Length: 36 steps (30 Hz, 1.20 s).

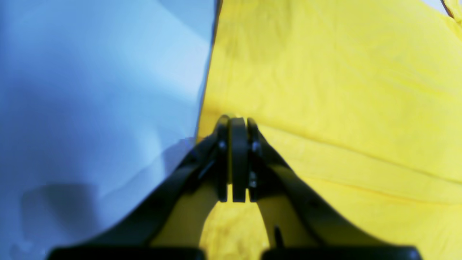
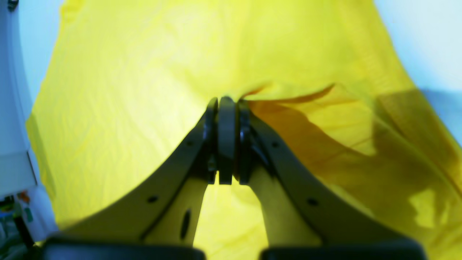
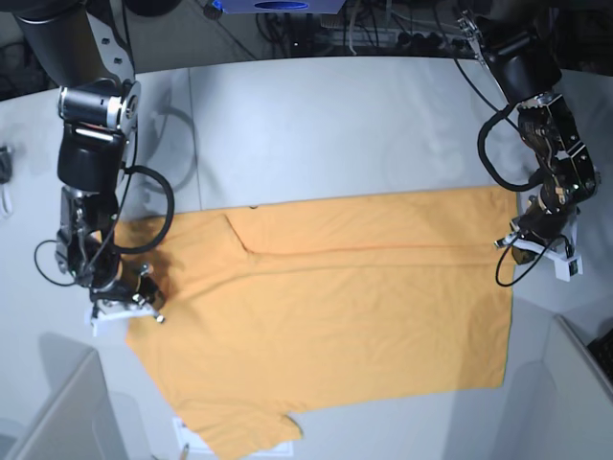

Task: Fold the T-shirt properly
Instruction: 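Drag the shirt with both grippers toward the robot's base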

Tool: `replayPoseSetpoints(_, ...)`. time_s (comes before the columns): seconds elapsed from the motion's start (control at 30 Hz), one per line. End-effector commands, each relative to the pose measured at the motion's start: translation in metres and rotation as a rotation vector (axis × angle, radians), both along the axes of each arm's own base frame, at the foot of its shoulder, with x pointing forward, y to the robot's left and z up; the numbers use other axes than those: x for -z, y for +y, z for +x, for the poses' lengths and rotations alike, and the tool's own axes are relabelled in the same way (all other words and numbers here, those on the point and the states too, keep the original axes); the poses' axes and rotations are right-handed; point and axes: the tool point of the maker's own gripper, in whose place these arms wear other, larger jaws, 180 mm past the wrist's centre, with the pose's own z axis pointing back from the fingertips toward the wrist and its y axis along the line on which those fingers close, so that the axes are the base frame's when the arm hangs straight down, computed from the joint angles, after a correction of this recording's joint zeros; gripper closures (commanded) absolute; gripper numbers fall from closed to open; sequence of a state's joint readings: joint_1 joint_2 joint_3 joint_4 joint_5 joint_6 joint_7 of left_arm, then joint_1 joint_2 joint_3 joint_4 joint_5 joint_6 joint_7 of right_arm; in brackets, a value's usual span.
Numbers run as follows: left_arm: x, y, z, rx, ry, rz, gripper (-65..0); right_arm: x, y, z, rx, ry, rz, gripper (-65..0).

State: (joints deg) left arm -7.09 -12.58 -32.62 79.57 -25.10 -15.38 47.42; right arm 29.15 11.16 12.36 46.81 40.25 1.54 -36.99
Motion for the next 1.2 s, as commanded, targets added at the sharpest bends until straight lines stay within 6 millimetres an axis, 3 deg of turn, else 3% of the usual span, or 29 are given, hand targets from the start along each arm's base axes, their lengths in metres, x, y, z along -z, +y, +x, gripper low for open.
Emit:
replayPoseSetpoints(0.0,-0.013,0.008,0.006,-0.003,-0.040,0.022,0.0,-0.027,-0.006,0.020,0.008,-0.082,-0.010,0.0)
replayPoseSetpoints(0.53,-0.008,0.009,0.017,-0.017,-0.034,-0.015,0.0,-0.021,-0.025,0.012,0.028,-0.062,-0.038,0.0)
replayPoseSetpoints(0.63,-0.008,0.010,0.016,-0.022,-0.034,-0.016,0.0,-0.019,-0.026,0.010,0.029,-0.057,-0.039,-17.0)
replayPoseSetpoints(0.7,-0.010,0.010,0.016,-0.020,-0.039,-0.012,-9.5,-0.018,-0.028,0.009,0.034,-0.057,-0.040,-22.8)
replayPoseSetpoints(0.77,-0.012,0.011,0.017,-0.022,-0.046,-0.012,-19.7,-0.016,-0.032,0.006,0.041,-0.055,-0.044,-22.8)
replayPoseSetpoints(0.83,-0.028,0.012,0.023,-0.023,-0.101,0.010,-27.2,-0.027,-0.033,0.008,0.039,-0.090,-0.057,-22.8)
replayPoseSetpoints(0.9,-0.059,0.014,0.030,-0.021,-0.203,0.064,-31.4,-0.040,-0.036,0.006,0.048,-0.141,-0.087,-22.8)
replayPoseSetpoints(1.03,-0.101,0.008,0.027,0.004,-0.309,0.145,-33.4,-0.071,-0.061,-0.010,0.207,-0.240,-0.177,-23.4)
replayPoseSetpoints(1.17,-0.113,0.016,-0.008,-0.055,-0.350,0.167,-33.4,-0.095,-0.072,-0.044,0.325,-0.325,-0.244,-23.6)
